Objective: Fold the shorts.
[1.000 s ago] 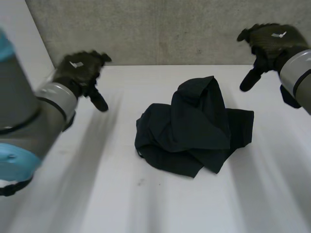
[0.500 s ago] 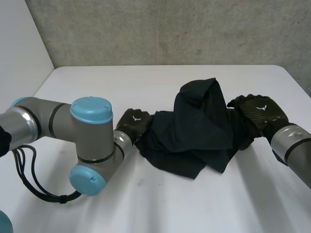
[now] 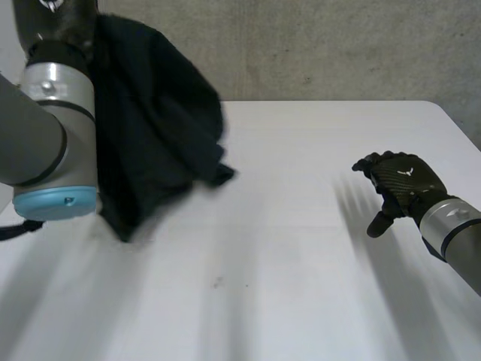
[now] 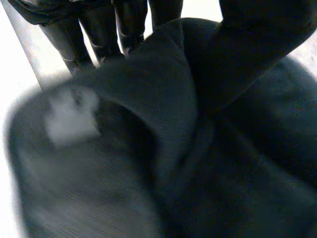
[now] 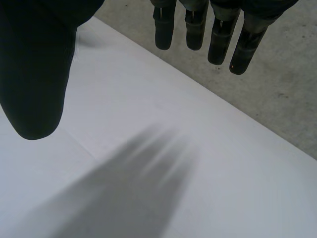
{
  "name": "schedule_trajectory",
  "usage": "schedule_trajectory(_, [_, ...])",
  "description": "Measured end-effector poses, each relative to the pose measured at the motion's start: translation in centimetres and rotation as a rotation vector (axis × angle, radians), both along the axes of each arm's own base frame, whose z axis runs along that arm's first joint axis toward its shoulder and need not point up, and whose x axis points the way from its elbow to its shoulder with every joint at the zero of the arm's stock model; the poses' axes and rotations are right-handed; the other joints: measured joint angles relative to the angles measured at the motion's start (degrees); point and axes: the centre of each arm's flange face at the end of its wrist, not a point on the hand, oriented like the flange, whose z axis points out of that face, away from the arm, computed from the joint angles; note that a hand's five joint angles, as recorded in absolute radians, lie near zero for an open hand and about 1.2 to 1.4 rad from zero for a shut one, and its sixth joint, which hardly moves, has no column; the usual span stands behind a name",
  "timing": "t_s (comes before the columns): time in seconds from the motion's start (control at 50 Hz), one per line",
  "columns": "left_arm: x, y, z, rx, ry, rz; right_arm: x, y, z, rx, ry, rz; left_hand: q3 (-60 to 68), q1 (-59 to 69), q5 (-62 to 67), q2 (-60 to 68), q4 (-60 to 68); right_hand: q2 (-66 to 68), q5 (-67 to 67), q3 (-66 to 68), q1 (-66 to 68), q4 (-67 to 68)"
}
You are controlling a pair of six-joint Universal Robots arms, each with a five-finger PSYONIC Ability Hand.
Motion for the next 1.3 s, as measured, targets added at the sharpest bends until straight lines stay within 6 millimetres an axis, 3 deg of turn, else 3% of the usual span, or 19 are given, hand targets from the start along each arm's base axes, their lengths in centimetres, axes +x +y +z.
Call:
schedule_trajectory(0.06, [-0.7,0.4,0.4,-0.040,-0.021,-0.036,0.2,0.3,-0.2,0.006,0.002,0.006,0.0,0.0,0.0,0.0,0.0,0.0,0.0,0.0,0.0,0.0])
schedule_trajectory(0.16, [-3.1,1.1,-0.9,-0.033,-0.071,-0.131,0.3,0.5,-0.3,0.010,0.005,0.011,0.0,0.0,0.0,0.0,0.0,0.0,0.0,0.0,0.0,0.0])
schedule_trajectory(0.18, [-5.4,2.0,-2.6,-0.009,-0.114,-0.226,0.3,0.5,-0.3,0.011,0.005,0.012,0.0,0.0,0.0,0.0,0.0,0.0,0.0,0.0,0.0,0.0])
schedule_trajectory(0.22, [-6.6,2.6,-3.5,0.004,-0.134,-0.274,0.4,0.6,-0.4,0.012,0.006,0.012,0.0,0.0,0.0,0.0,0.0,0.0,0.0,0.0,0.0,0.0])
schedule_trajectory(0.24, [-8.6,3.9,-5.1,0.029,-0.167,-0.359,0.4,0.6,-0.4,0.012,0.006,0.012,0.2,0.3,0.0,0.1,0.0,0.0,0.0,0.0,0.0,0.0])
schedule_trajectory(0.26, [-8.6,3.9,-5.1,0.029,-0.167,-0.359,0.4,0.6,-0.4,0.012,0.006,0.012,0.2,0.3,0.0,0.1,0.0,0.0,0.0,0.0,0.0,0.0])
schedule_trajectory(0.28, [-11.1,6.0,-7.5,0.067,-0.213,-0.474,0.3,0.5,-0.3,0.010,0.006,0.007,0.3,0.3,0.0,0.1,0.0,0.0,0.0,0.0,0.0,0.0])
schedule_trajectory(0.3, [-12.3,7.3,-8.8,0.089,-0.237,-0.533,0.2,0.5,-0.3,0.009,0.006,0.003,-0.2,0.2,-0.2,-0.6,-0.5,0.0,0.0,0.0,0.0,0.0])
schedule_trajectory(0.36, [-14.3,10.2,-11.3,0.139,-0.287,-0.644,0.1,0.3,-0.3,0.006,0.006,-0.007,-5.5,-2.1,-2.6,-6.1,-6.0,0.0,0.0,0.0,0.0,0.0])
schedule_trajectory(0.38, [-14.9,11.4,-12.3,0.161,-0.307,-0.683,0.0,0.3,-0.3,0.005,0.006,-0.011,-17.4,-15.1,-14.3,-18.5,-18.1,0.0,0.0,0.0,0.0,0.0])
schedule_trajectory(0.46, [-15.8,14.2,-14.0,0.215,-0.353,-0.753,-0.1,0.1,-0.3,0.003,0.005,-0.023,-28.3,-25.6,-25.4,-19.8,-28.9,0.0,0.0,0.0,0.0,0.0])
schedule_trajectory(0.54, [-15.5,15.3,-13.6,0.243,-0.369,-0.758,-0.2,0.1,-0.3,0.003,0.003,-0.029,-35.3,-30.8,-33.1,-19.8,-36.3,0.0,0.0,0.0,0.0,0.0])
schedule_trajectory(0.62, [-14.4,14.8,-11.9,0.245,-0.353,-0.706,-0.2,0.1,-0.3,0.006,0.000,-0.028,-38.3,-34.4,-36.7,-19.8,-39.6,0.0,0.0,0.0,0.0,0.0])
schedule_trajectory(0.76, [-10.3,12.1,-7.3,0.227,-0.273,-0.513,0.2,0.6,-0.1,0.020,-0.007,-0.013,-42.0,-37.2,-40.5,-19.8,-43.4,0.0,0.0,0.0,0.0,0.0])
schedule_trajectory(0.84, [-7.6,10.8,-6.0,0.233,-0.245,-0.415,1.5,2.3,0.9,0.036,-0.042,0.029,-43.2,-38.6,-41.5,-19.8,-44.7,0.0,0.0,0.0,0.0,0.0])
schedule_trajectory(0.96, [-5.6,10.7,-6.5,0.289,-0.266,-0.368,2.9,4.6,2.6,0.038,-0.104,0.084,-35.5,-30.2,-32.4,-19.8,-35.8,0.0,0.0,0.0,0.0,0.0])
schedule_trajectory(1.1, [-4.8,11.3,-7.4,0.351,-0.298,-0.362,3.8,6.3,3.7,0.014,-0.130,0.130,-36.2,-31.7,-33.8,-19.8,-37.0,0.0,0.0,0.0,0.0,0.0])
schedule_trajectory(1.2, [-4.2,10.9,-7.9,0.371,-0.302,-0.340,4.7,7.0,2.4,0.051,-0.107,0.165,-43.2,-39.1,-41.5,-19.8,-44.7,0.0,0.0,0.0,0.0,0.0])
schedule_trajectory(1.3, [-3.0,9.3,-8.6,0.396,-0.299,-0.285,5.5,7.6,-0.3,0.128,-0.062,0.185,-45.6,-40.5,-43.6,-19.8,-46.8,0.0,0.0,0.0,0.0,0.0])
